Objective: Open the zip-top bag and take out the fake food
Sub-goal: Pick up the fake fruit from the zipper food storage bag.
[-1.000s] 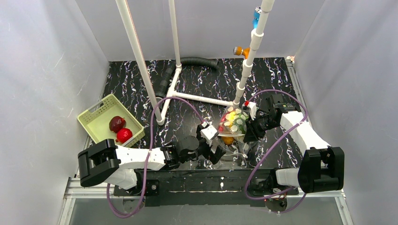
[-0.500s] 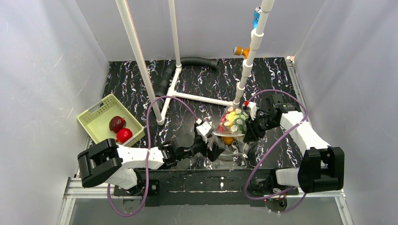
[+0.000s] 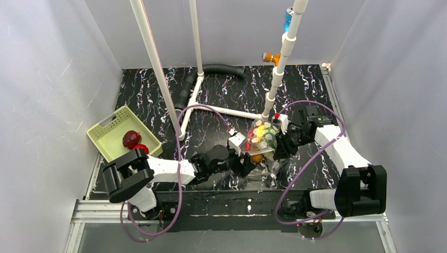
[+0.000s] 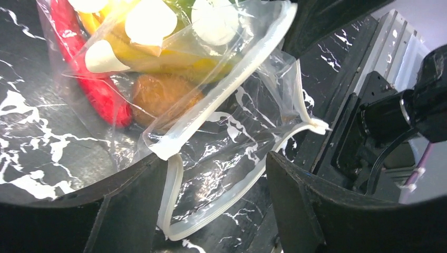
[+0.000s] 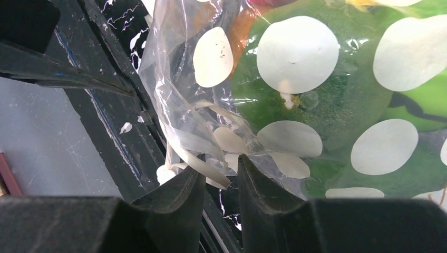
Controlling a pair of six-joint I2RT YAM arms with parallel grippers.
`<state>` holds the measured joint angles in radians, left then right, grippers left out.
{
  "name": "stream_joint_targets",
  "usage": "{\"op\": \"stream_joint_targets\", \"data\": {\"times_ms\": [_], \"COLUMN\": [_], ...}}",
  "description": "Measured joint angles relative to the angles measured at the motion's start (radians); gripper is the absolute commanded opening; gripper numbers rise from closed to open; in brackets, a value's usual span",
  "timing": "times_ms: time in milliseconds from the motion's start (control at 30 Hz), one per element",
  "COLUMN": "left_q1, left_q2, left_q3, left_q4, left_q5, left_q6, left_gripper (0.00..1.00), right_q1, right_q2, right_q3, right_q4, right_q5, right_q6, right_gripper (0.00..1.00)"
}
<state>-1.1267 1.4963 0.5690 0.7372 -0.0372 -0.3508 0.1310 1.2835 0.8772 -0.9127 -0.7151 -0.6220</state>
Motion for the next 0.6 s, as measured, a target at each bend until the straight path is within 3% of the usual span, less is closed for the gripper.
{"op": "stream_joint_targets", "data": {"times_ms": [100,267,600], "left_q1": [0.0,-0.01,-0.073], "left_q2": [0.035,0.016,-0.236], "left_q3": [0.04,0.053,0.053], "left_q4": [-0.04,-0.104,-0.295], "left_q5": [-0.016,-0.087,-0.168], "left_q6": [-0.092,-0.216,-0.404], "left_gripper": [0.59,0.65,0.65], "right_q1": [0.0,0.0,0.009], "right_q2": [0.0,0.0,0.0], "right_q3": [0.0,0.0,0.0], "right_q4": [0.005,0.016,0.027], "right_q5": [0.0,0.0,0.002], "right_q6": [0.01,0.021,0.036], "right_gripper": [0.36,0.36,0.36]}}
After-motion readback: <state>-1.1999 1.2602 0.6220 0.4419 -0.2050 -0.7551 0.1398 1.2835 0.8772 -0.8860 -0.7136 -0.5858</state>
